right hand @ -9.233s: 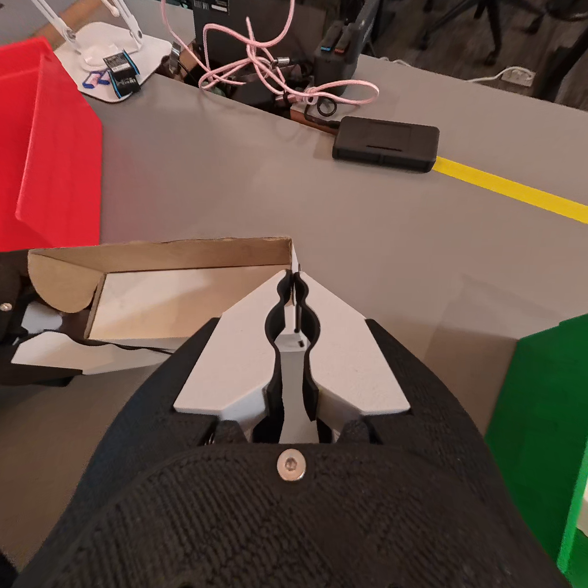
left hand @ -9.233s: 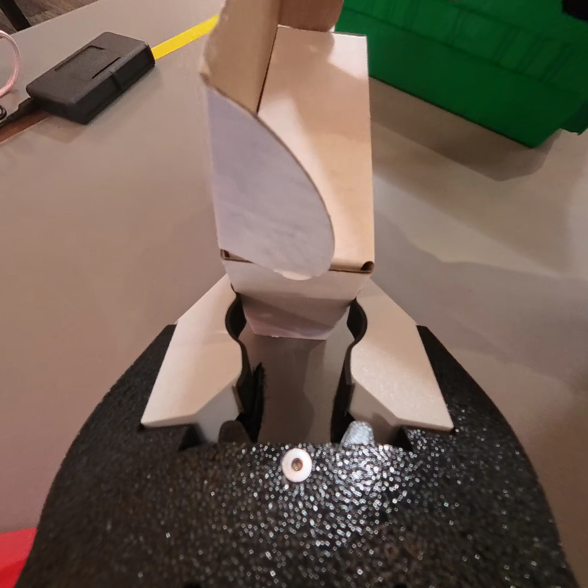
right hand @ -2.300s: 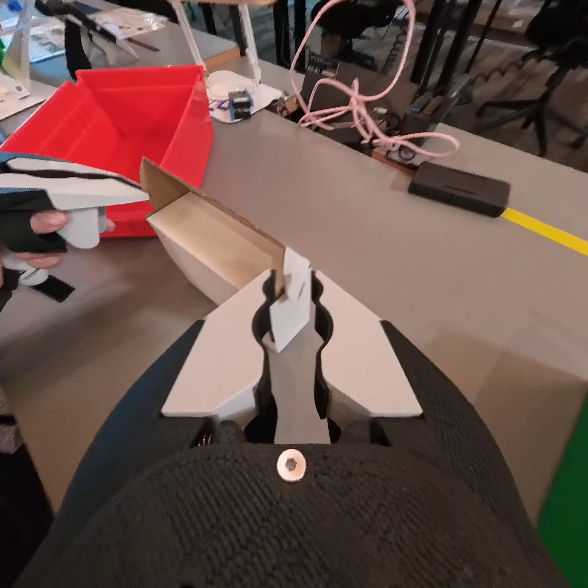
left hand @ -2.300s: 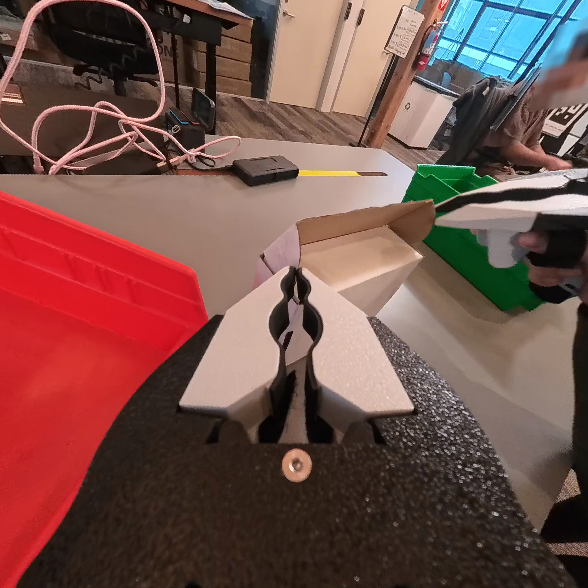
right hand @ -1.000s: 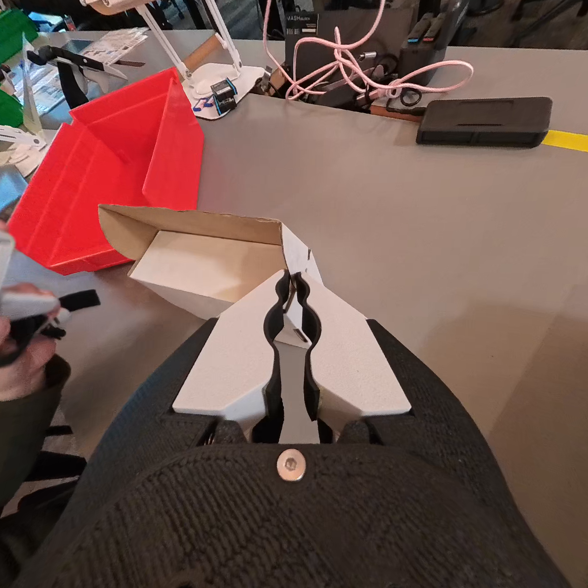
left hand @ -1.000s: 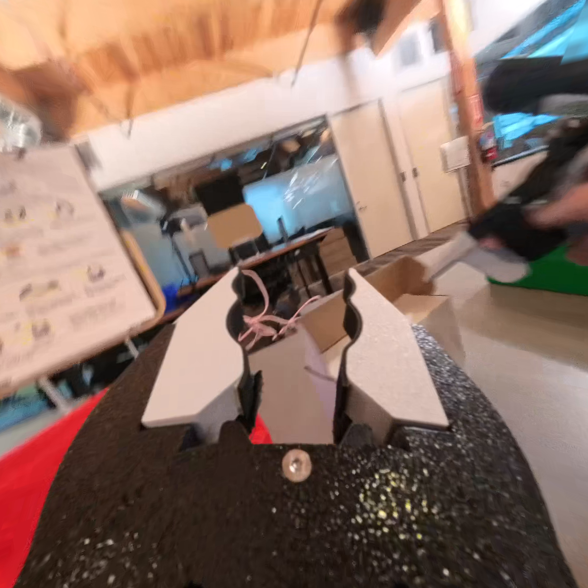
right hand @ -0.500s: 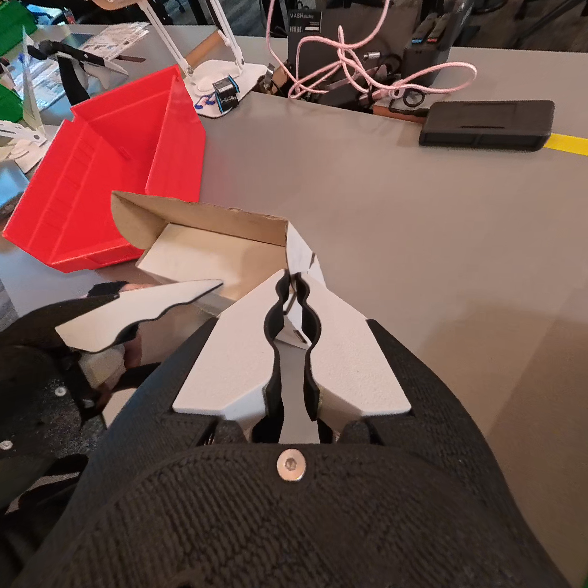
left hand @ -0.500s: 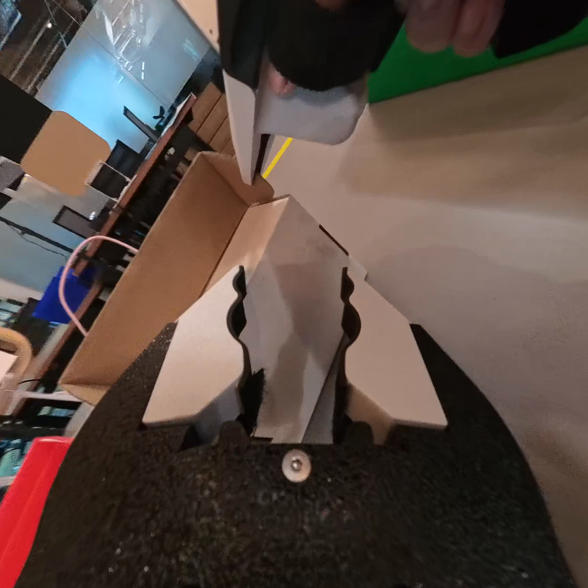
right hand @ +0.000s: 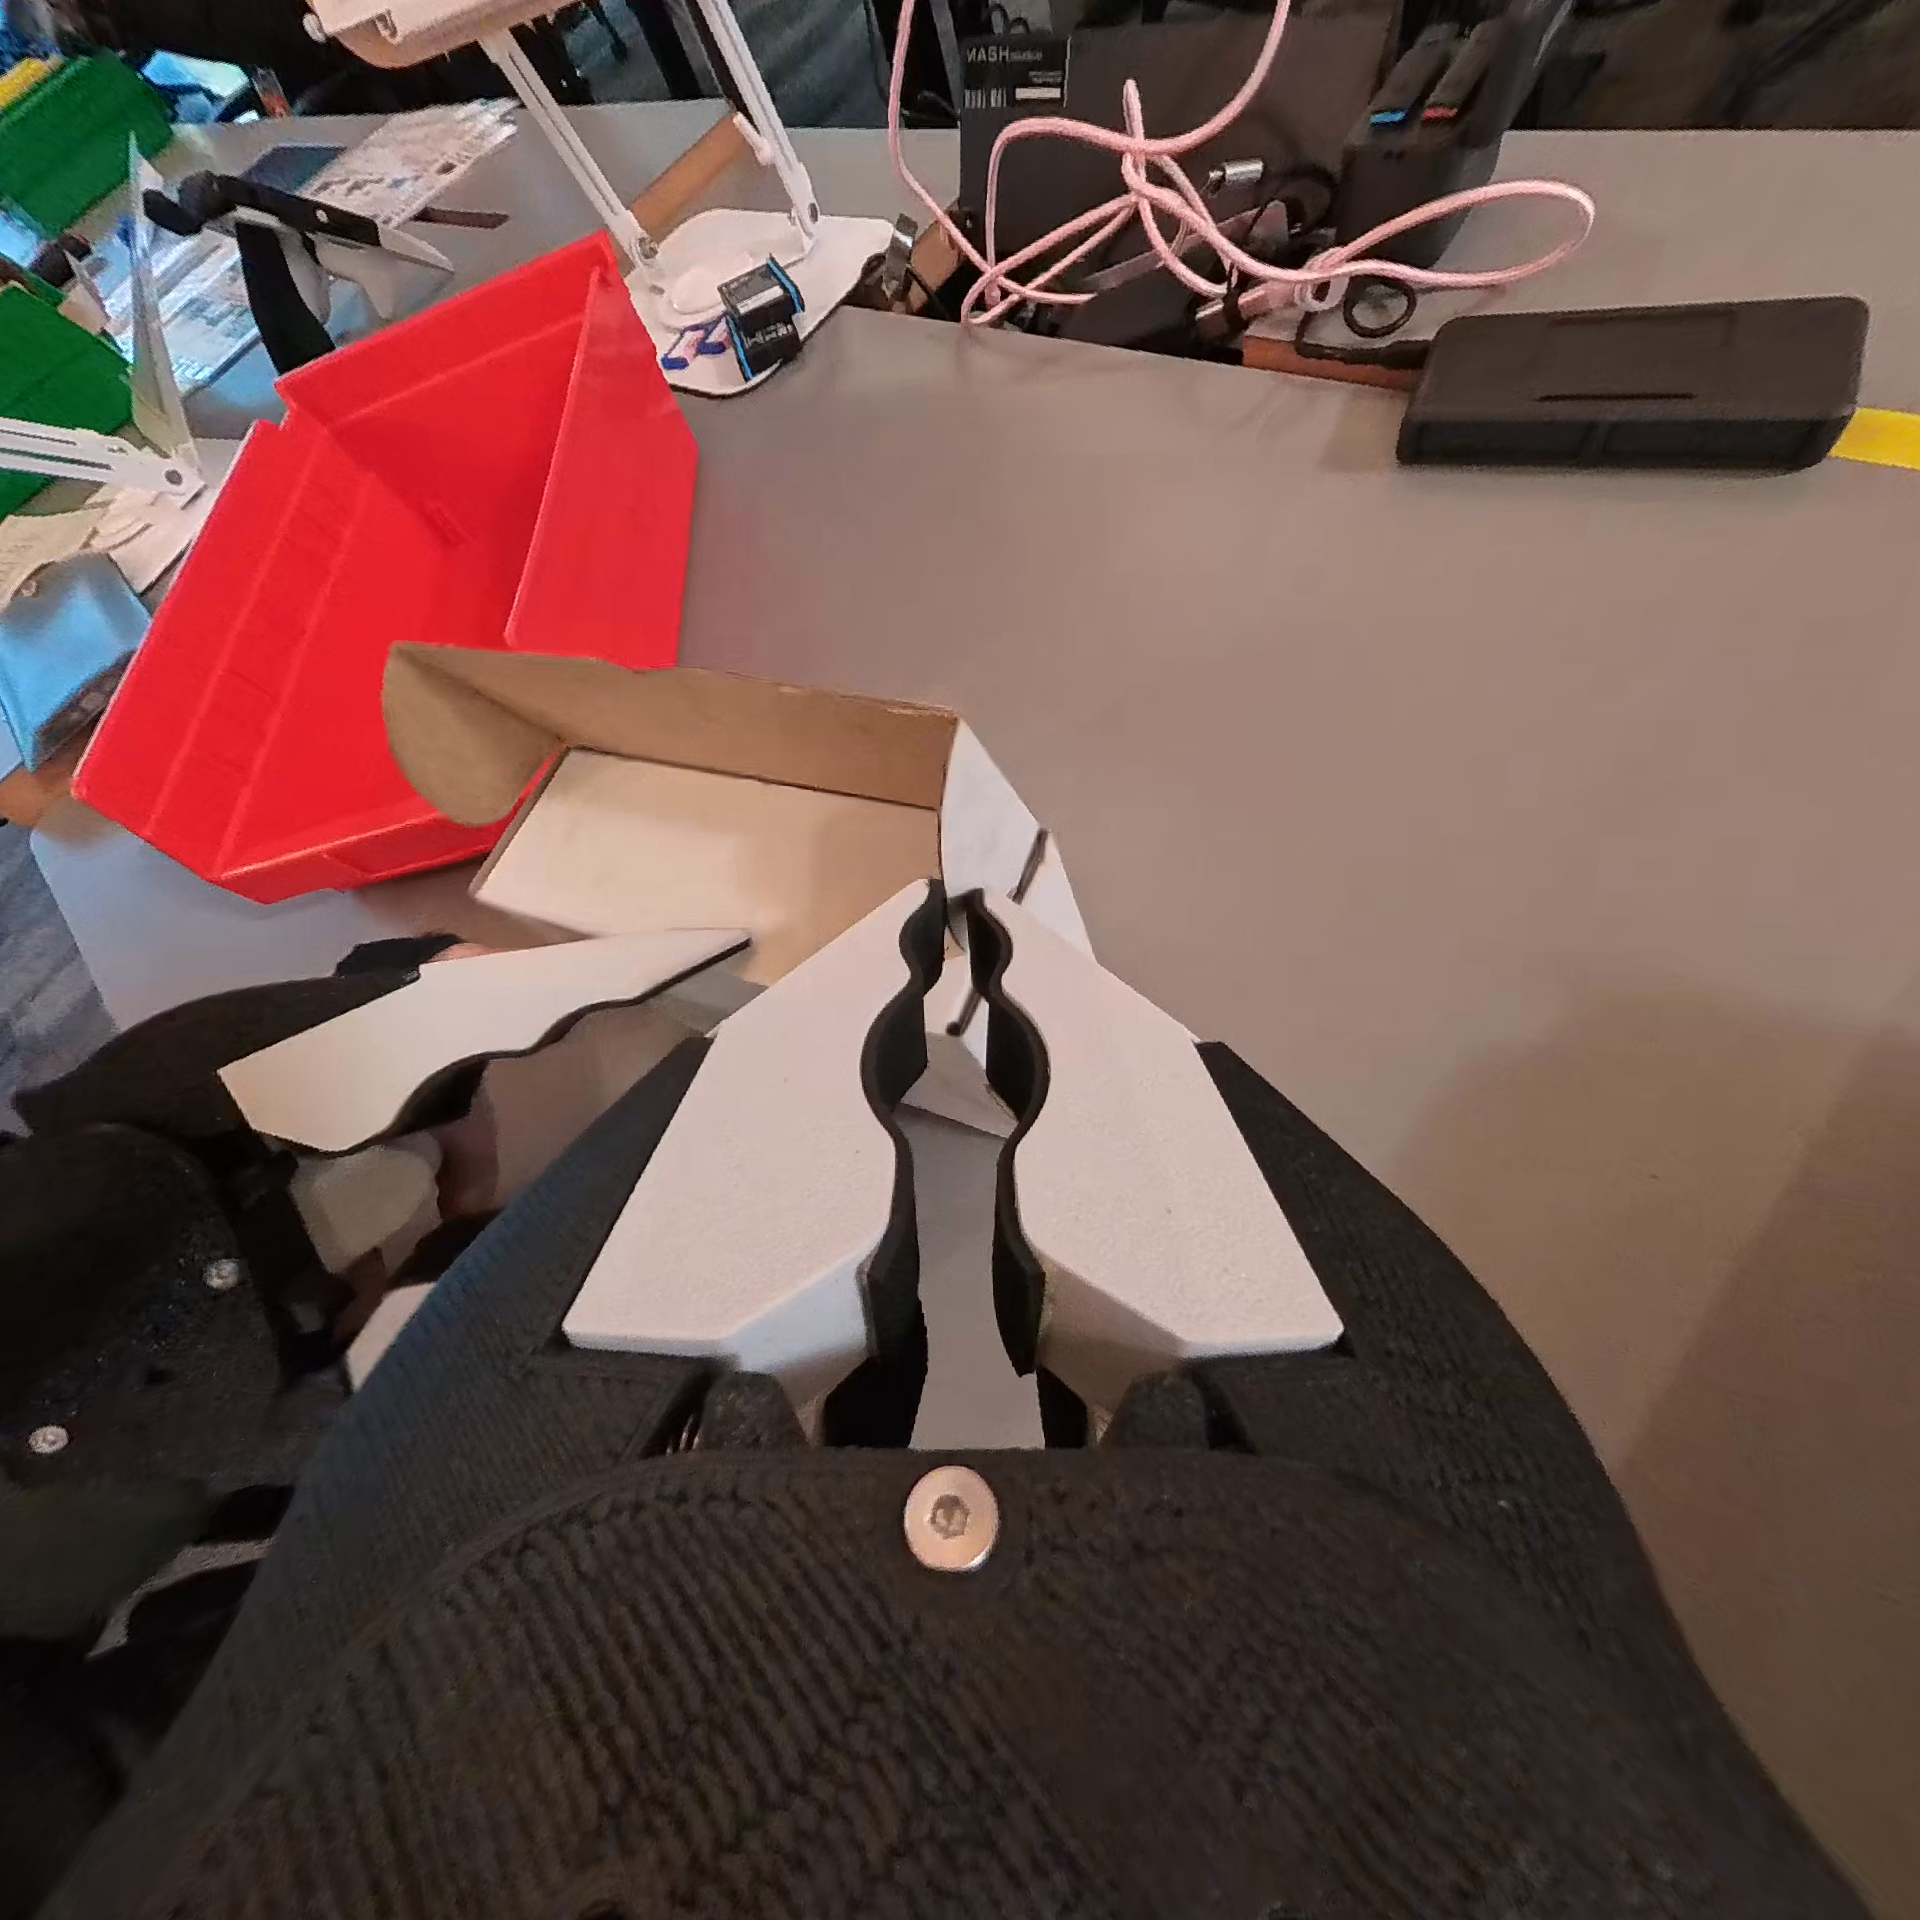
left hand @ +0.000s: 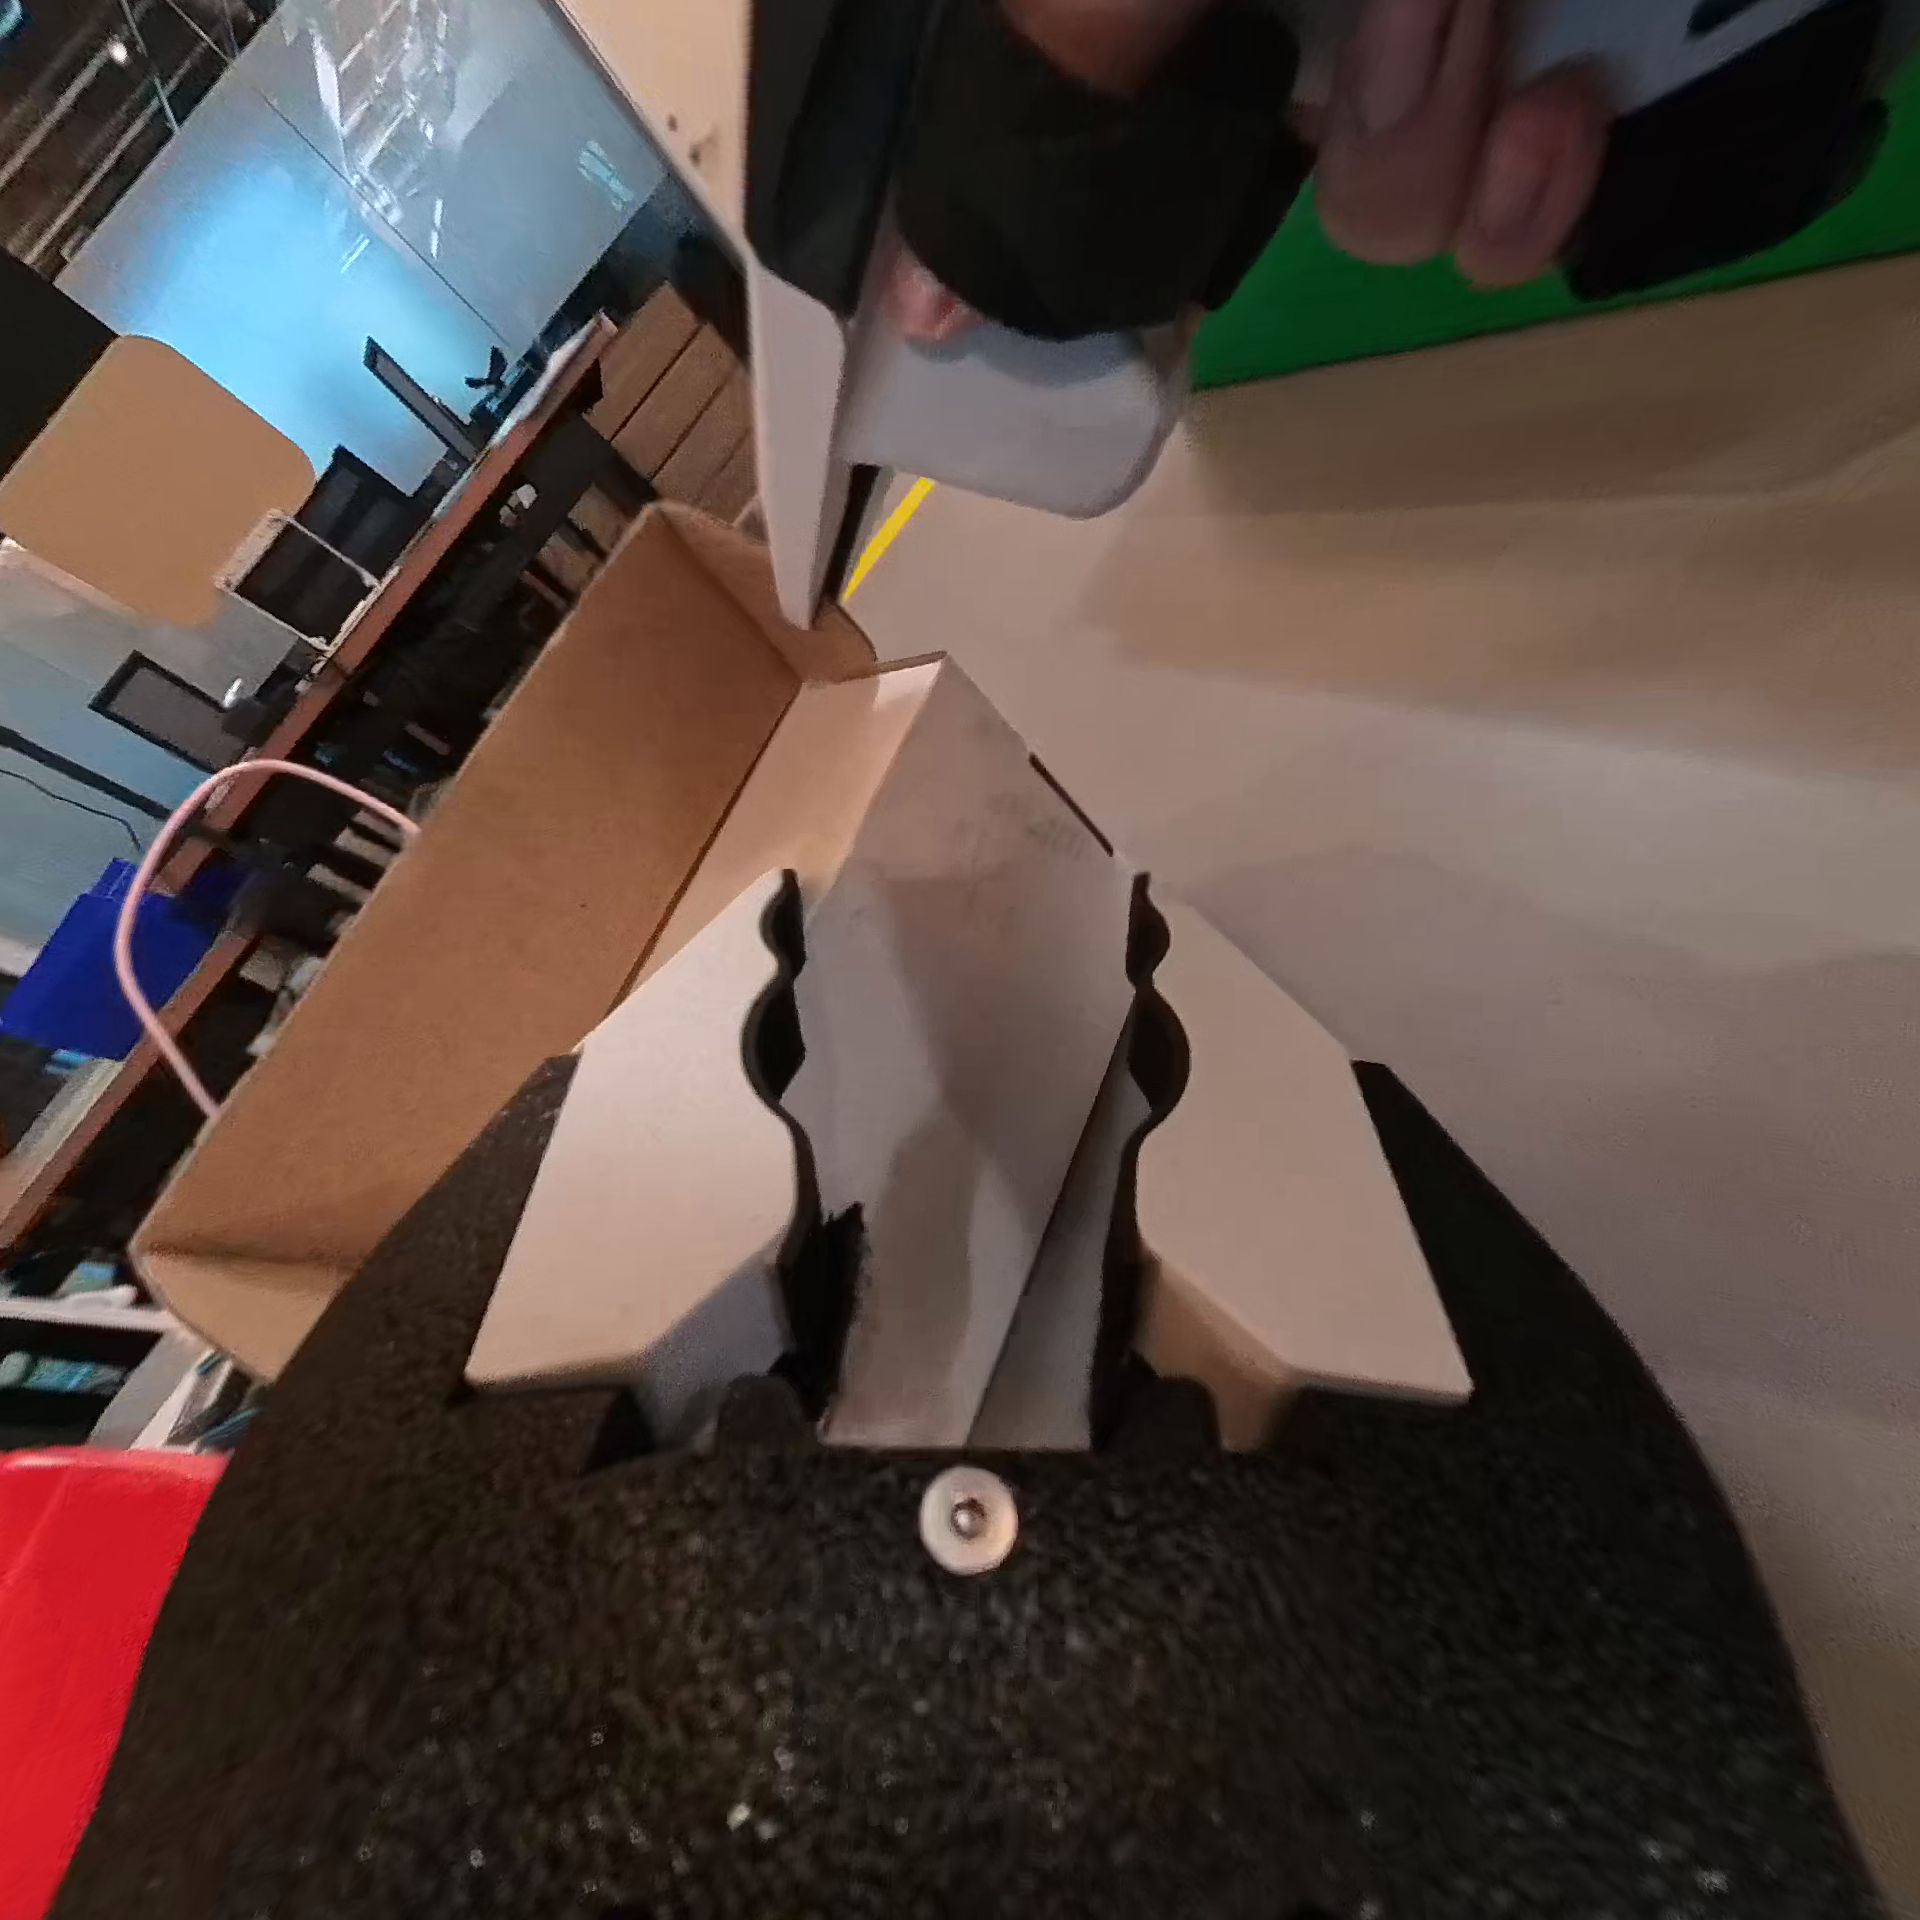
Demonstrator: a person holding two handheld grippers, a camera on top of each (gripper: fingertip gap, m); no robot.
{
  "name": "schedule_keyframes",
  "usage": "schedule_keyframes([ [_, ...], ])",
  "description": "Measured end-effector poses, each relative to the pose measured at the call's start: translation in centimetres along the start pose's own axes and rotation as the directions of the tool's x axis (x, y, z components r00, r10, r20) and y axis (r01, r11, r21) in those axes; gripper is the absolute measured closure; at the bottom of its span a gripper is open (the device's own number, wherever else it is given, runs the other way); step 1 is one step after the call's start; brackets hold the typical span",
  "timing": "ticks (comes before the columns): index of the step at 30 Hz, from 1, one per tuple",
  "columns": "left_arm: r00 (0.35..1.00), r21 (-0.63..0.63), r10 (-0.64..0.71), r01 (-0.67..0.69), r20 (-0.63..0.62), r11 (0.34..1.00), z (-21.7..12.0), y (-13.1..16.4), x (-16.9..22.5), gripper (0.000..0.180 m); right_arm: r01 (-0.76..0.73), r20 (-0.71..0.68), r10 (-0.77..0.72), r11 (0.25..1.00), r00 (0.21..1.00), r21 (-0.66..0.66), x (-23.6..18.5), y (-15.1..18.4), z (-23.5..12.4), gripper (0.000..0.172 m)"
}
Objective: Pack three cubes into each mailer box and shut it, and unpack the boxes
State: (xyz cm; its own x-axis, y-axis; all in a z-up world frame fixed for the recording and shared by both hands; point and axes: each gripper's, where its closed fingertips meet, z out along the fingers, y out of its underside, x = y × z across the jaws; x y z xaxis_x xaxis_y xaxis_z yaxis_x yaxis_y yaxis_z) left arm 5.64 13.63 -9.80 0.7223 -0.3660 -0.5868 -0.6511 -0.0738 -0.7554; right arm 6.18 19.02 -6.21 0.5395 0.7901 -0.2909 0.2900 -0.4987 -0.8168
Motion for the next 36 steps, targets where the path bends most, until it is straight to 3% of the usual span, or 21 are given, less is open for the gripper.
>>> schedule_keyframes([
  [3, 0.998, 0.196, -0.044, 0.034, 0.046, 0.98, -2.9, -2.3, -0.7, 0.138, -0.002, 0.007, 0.002, 1.0, 1.0, 0.005, 0.0, 0.2, 0.1, 0.17],
  [7, 0.942, 0.341, -0.159, 0.052, 0.294, 0.939, -8.7, -2.5, -5.7, 0.159, -0.001, 0.011, 0.001, 1.0, 1.0, 0.013, 0.0, 0.2, 0.0, 0.17],
  [9, 0.906, 0.296, -0.24, 0.137, 0.349, 0.945, -9.9, -0.3, -8.0, 0.161, -0.001, 0.01, 0.001, 1.0, 1.0, 0.015, 0.0, 0.2, 0.0, 0.17],
  [12, 0.888, 0.168, -0.323, 0.282, 0.326, 0.945, -9.6, 3.3, -9.2, 0.164, 0.001, 0.007, -0.001, 1.0, 1.0, 0.018, 0.0, 0.2, 0.0, 0.17],
  [14, 0.886, 0.122, -0.343, 0.321, 0.312, 0.939, -9.1, 4.4, -9.4, 0.179, -0.002, 0.008, 0.002, 1.0, 1.0, 0.022, 0.0, 0.2, 0.0, 0.17],
  [25, 0.884, 0.142, -0.416, 0.393, 0.212, 0.908, -8.8, 2.9, -9.9, 0.18, 0.008, 0.0, -0.008, 1.0, 1.0, 0.02, -0.3, 0.3, 0.0, 0.17],
  [31, 0.887, 0.026, -0.426, 0.429, 0.179, 0.903, -8.1, 4.3, -8.9, 0.16, 0.01, -0.003, -0.01, 1.0, 1.0, 0.029, -0.4, 0.4, -0.1, 0.17],
  [33, 0.893, -0.042, -0.39, 0.409, 0.225, 0.912, -7.6, 5.2, -9.1, 0.17, 0.011, 0.004, -0.012, 1.0, 1.0, 0.029, -0.6, 0.5, -0.1, 0.17],
  [36, 0.884, -0.03, -0.413, 0.429, 0.218, 0.903, -7.6, 4.9, -9.3, 0.177, 0.005, 0.008, -0.005, 0.999, 1.0, 0.036, -0.5, 0.5, -0.3, 0.17],
])
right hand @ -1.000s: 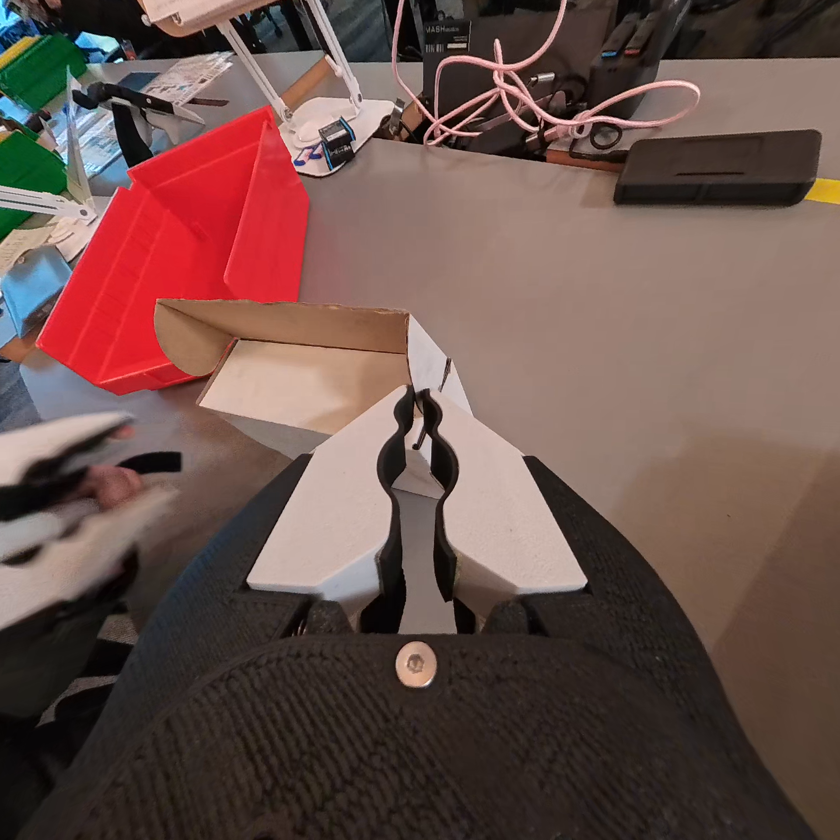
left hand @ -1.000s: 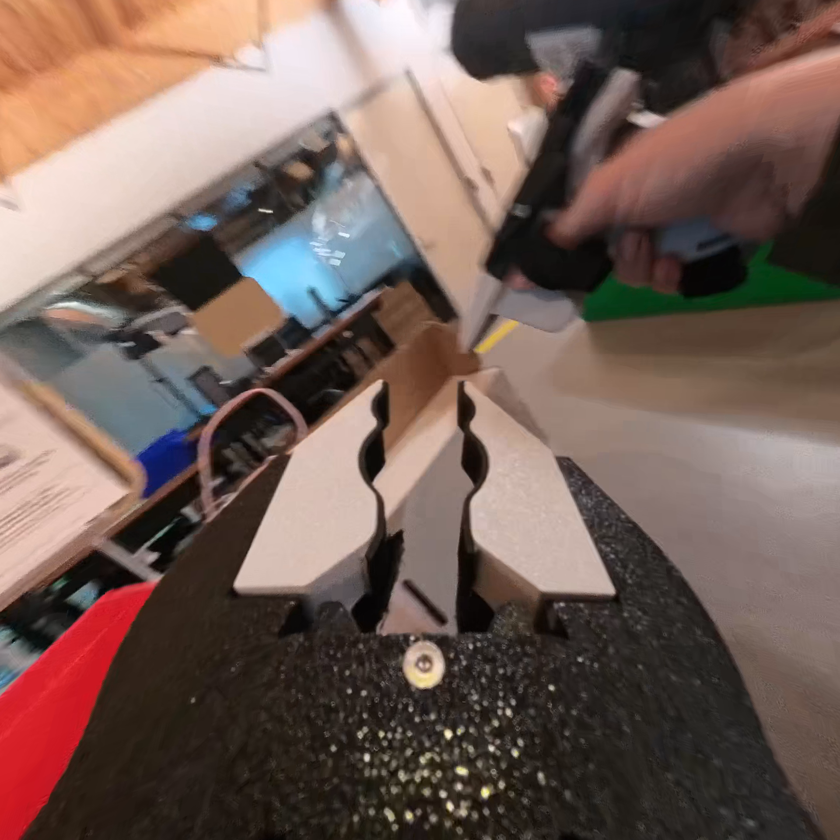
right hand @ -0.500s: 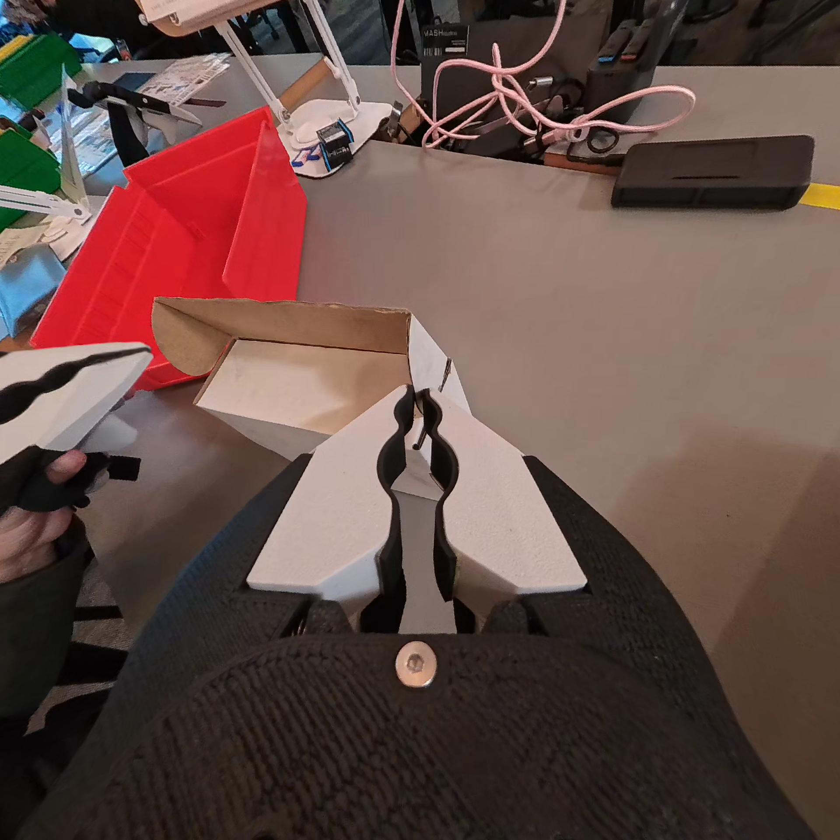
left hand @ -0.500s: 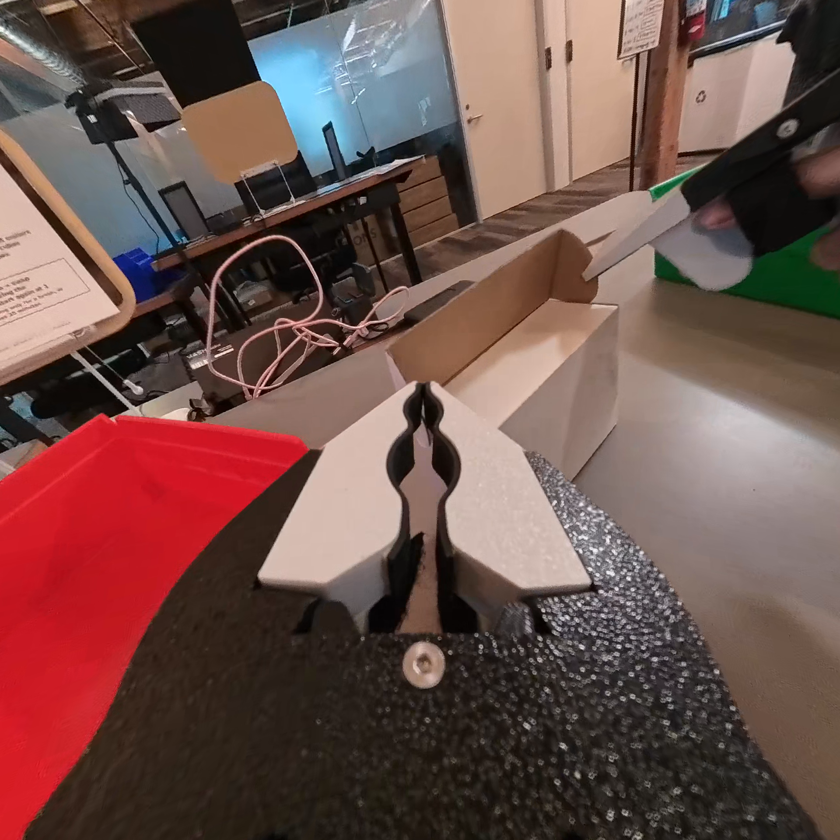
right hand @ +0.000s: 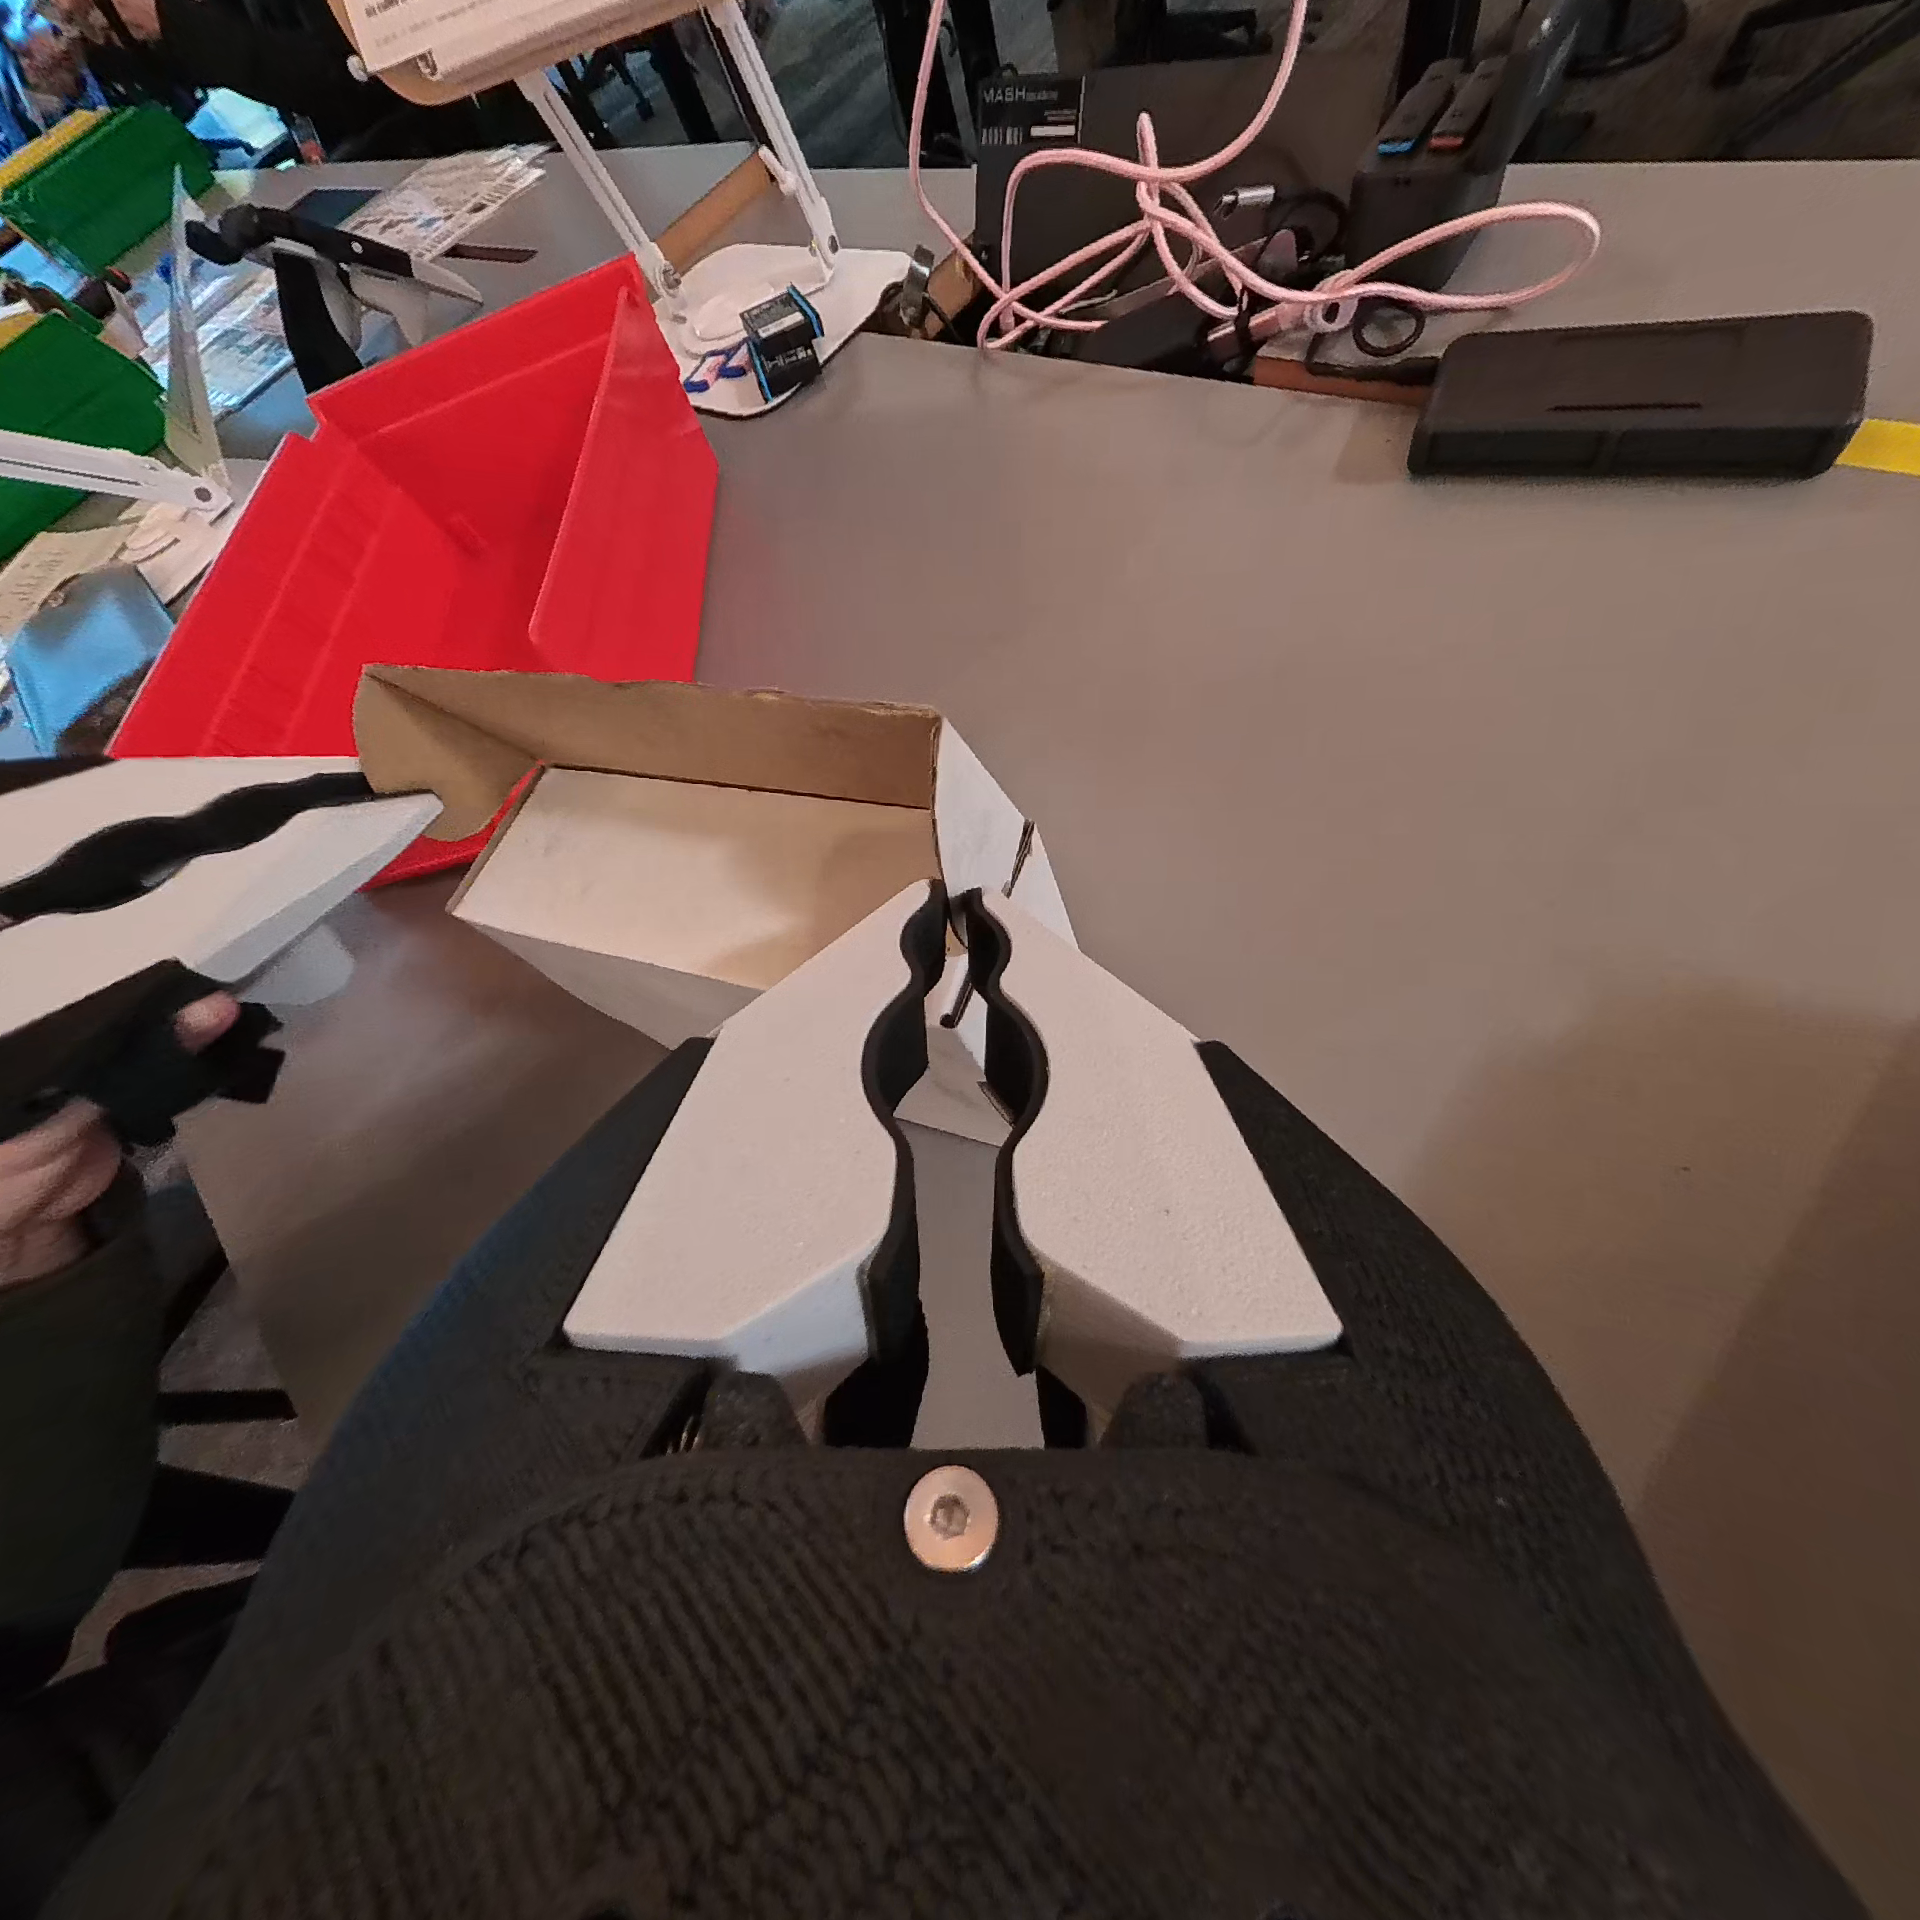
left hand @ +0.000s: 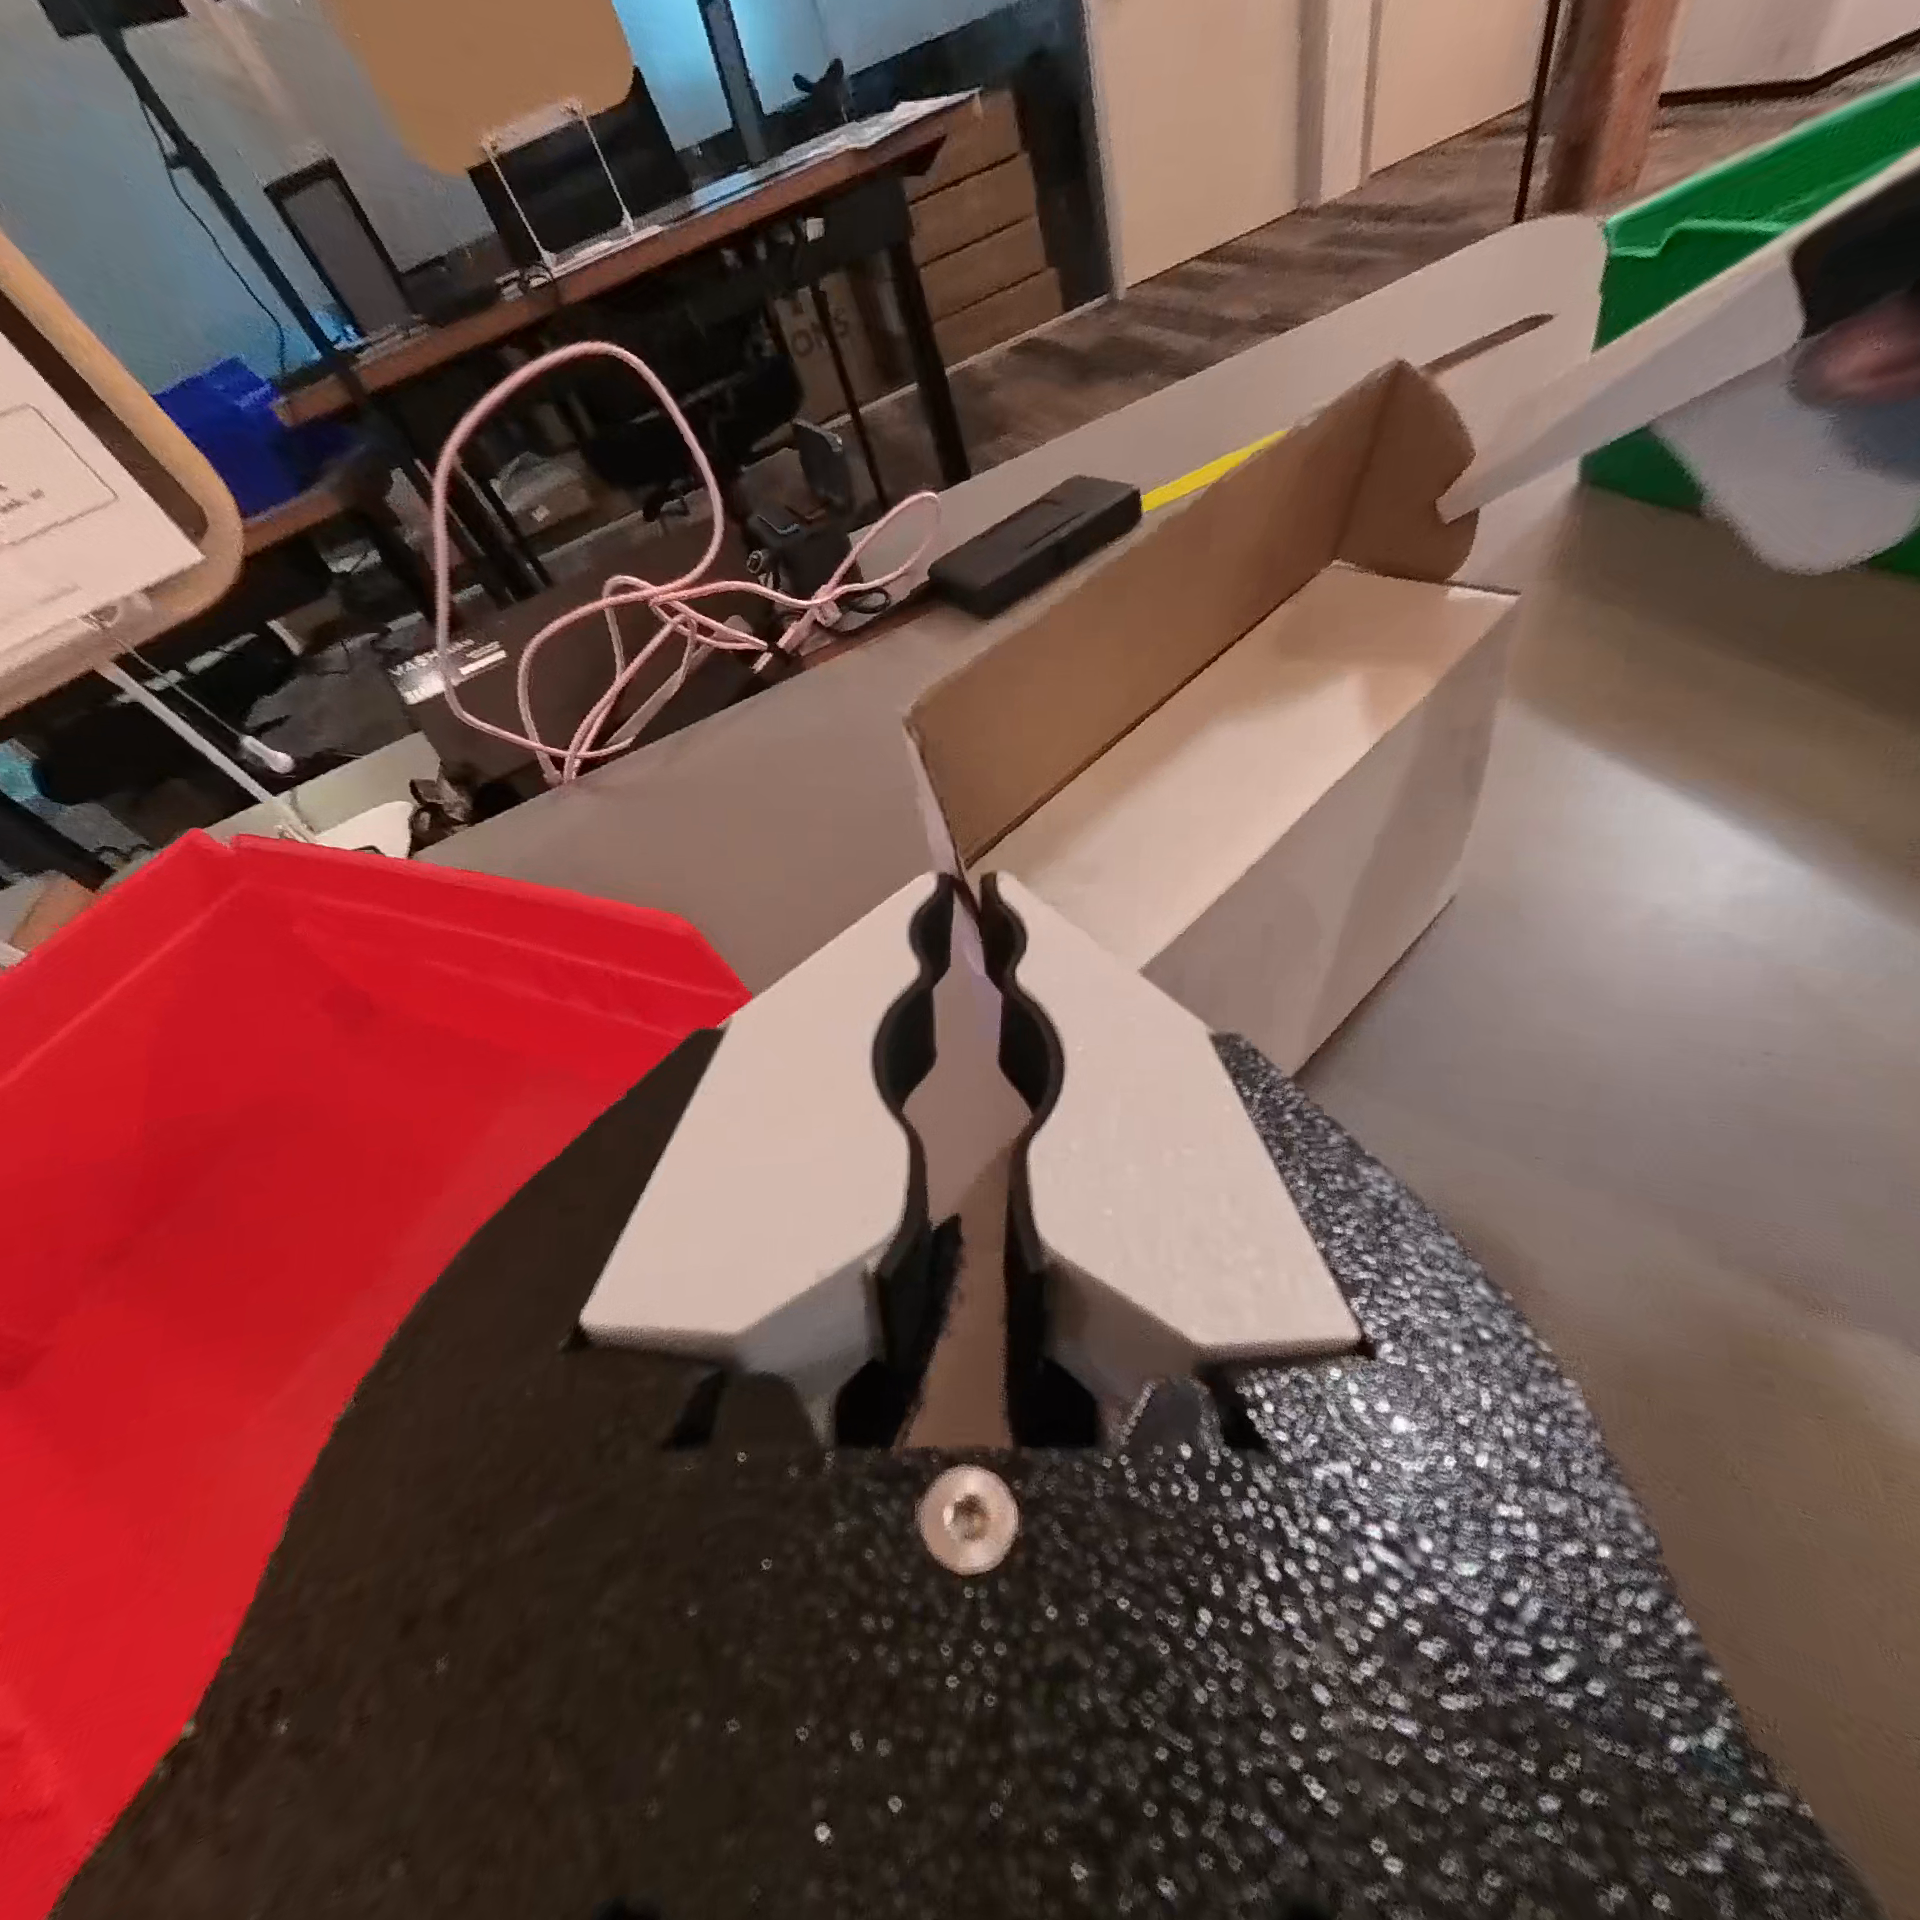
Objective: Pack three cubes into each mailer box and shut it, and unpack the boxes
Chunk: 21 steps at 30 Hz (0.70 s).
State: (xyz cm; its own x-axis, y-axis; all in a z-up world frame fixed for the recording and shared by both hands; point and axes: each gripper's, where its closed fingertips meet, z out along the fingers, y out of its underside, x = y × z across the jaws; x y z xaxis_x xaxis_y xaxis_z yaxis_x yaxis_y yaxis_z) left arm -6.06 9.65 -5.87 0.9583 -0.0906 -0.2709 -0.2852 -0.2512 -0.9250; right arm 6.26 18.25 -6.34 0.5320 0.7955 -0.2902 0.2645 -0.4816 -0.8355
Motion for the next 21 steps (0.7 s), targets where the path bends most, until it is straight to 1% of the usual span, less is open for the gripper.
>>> schedule_keyframes([
  [3, 0.998, -0.02, -0.055, 0.054, -0.033, 0.998, 0.0, -0.2, -0.3, 0.18, -0.002, -0.009, 0.002, 1.0, 1.0, 0.001, 0.1, 0.1, -0.1, 0.17],
  [6, 0.986, -0.046, -0.13, 0.126, -0.1, 0.991, 0.1, -0.7, 0.0, 0.179, 0.008, -0.045, -0.008, 1.0, 0.999, -0.002, 0.3, 0.1, -0.2, 0.171],
  [13, 0.968, -0.128, -0.191, 0.172, -0.162, 0.977, 0.7, -0.3, 0.2, 0.176, 0.044, -0.089, -0.046, 0.999, 0.995, -0.017, -0.2, 0.3, -0.1, 0.171],
  [17, 0.968, -0.133, -0.196, 0.176, -0.158, 0.975, 1.0, -0.2, 0.4, 0.175, 0.082, -0.137, -0.087, 0.996, 0.987, -0.039, -0.4, 0.3, -0.1, 0.171],
  [21, 0.964, -0.146, -0.206, 0.183, -0.166, 0.972, 1.0, 0.0, 0.3, 0.175, 0.078, -0.136, -0.083, 0.996, 0.987, -0.04, -0.4, 0.4, 0.0, 0.171],
])
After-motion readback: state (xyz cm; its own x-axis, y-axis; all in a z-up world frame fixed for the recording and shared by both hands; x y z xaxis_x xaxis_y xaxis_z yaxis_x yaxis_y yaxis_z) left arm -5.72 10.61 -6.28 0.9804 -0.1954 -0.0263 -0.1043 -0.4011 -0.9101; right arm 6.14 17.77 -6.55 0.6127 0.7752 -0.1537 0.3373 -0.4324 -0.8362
